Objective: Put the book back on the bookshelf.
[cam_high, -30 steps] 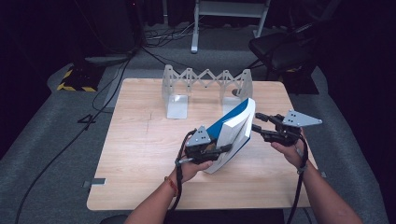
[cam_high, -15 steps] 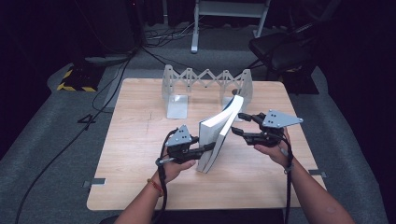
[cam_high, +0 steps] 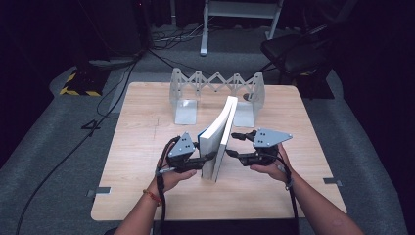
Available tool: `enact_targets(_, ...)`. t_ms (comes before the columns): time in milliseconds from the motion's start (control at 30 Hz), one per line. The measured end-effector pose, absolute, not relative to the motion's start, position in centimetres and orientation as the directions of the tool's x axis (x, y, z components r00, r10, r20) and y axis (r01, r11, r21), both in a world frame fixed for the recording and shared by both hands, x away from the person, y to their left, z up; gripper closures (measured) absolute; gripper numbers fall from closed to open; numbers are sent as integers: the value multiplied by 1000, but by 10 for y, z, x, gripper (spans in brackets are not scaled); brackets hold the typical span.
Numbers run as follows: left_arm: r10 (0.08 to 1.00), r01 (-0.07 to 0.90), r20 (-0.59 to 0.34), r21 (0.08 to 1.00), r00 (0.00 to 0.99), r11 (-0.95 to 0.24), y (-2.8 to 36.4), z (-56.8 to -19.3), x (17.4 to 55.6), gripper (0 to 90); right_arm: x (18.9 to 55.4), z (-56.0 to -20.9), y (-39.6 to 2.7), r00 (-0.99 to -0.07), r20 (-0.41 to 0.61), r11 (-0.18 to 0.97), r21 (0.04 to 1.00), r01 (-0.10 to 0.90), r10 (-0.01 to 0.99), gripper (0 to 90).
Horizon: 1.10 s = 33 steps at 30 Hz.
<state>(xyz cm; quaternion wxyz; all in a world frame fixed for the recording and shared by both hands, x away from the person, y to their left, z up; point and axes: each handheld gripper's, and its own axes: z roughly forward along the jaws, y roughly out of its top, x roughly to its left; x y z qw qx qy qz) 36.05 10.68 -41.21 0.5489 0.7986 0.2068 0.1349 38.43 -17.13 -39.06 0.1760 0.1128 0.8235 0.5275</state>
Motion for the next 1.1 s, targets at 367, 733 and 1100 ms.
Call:
enact_targets(367,451,170,36,897,892,-409,100,-417,340,205,380,-399,-166,-921,-173,438,899,-2,350,428)
enact_targets(733,602,211,83,891,794,-402,67,-434,330,153,381,-400,-157,-923,-185,442,897,-18,337,437)
enact_targets(1100,698,232,89,907,710,-352,57,-446,330,248,385,-402,-155,-910,-180,420,908,-8,374,432)
